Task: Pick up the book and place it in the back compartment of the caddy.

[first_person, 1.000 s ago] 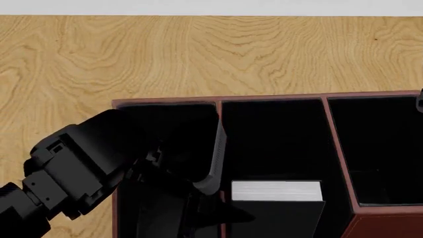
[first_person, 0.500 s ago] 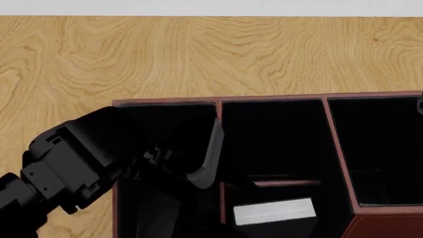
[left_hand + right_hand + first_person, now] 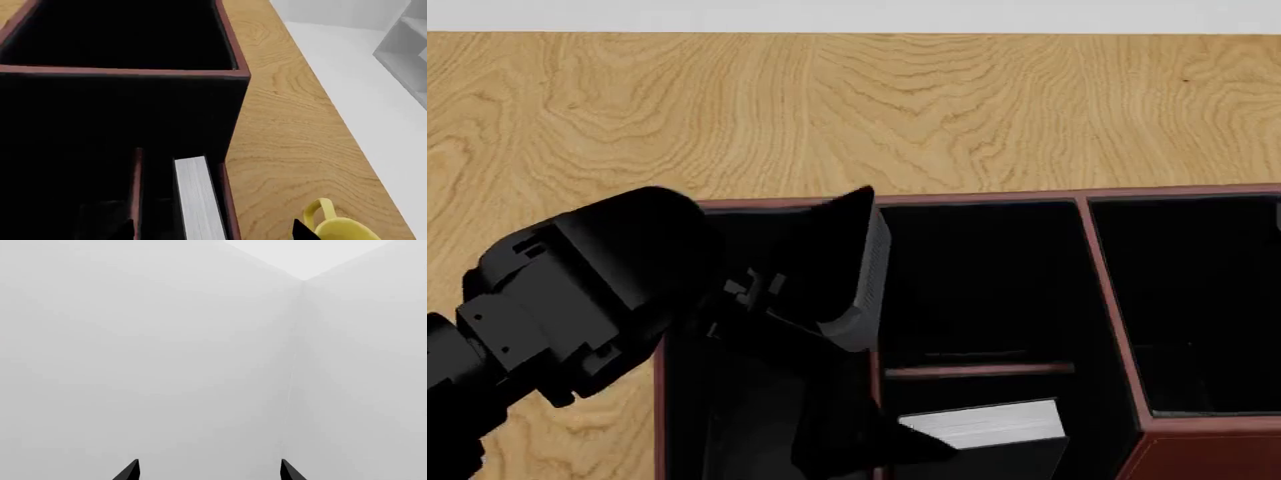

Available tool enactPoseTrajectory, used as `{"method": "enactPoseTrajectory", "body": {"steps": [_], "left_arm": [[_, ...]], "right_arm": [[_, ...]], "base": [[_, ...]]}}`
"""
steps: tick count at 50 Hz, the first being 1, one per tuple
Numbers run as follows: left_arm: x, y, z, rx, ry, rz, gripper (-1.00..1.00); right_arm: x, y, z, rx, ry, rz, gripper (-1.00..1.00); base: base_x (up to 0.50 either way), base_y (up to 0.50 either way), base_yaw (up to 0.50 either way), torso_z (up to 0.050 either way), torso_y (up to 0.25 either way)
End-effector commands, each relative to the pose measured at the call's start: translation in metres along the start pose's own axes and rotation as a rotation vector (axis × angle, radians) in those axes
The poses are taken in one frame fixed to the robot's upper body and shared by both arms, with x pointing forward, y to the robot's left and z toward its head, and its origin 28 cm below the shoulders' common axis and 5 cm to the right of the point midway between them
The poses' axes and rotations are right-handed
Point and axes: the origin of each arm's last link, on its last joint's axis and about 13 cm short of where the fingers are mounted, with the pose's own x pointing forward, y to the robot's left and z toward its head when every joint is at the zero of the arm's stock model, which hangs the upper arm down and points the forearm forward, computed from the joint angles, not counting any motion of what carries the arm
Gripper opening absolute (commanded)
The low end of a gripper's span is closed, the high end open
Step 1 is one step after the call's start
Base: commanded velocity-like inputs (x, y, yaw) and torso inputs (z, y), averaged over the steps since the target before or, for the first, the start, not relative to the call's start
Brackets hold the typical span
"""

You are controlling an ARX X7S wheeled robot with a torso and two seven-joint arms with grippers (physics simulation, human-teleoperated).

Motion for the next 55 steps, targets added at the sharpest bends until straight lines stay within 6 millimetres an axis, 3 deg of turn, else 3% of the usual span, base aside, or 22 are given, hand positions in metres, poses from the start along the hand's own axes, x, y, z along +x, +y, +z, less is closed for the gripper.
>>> {"method": "enactPoseTrajectory", "body": {"steps": [1, 18, 34, 55], "left_arm": [[-0.012, -0.001, 0.034, 0.084, -0.074, 0.097, 1.00], [-0.028, -0.007, 0.058, 0.131, -0.104, 0.121, 1.00], [-0.064, -0.016, 0.089, 0.193, -0.156, 0.210, 1.00], [-0.103, -0.030, 0.096, 0.202, -0.191, 0.341, 1.00]], "right_arm": [[-0.001, 0.000, 0.001, 0.005, -0.004, -0.001, 1.00], [-0.001, 0.000, 0.003, 0.010, -0.010, 0.000, 1.00], [0.002, 0.002, 0.008, 0.018, -0.023, 0.007, 1.00], [0.003, 0.006, 0.010, 0.025, -0.028, 0.016, 1.00]], "base": [[0.00, 0.00, 0.00, 0.000, 0.000], [0.00, 0.00, 0.00, 0.000, 0.000], [0.00, 0.00, 0.00, 0.000, 0.000], [0.00, 0.00, 0.00, 0.000, 0.000]]}}
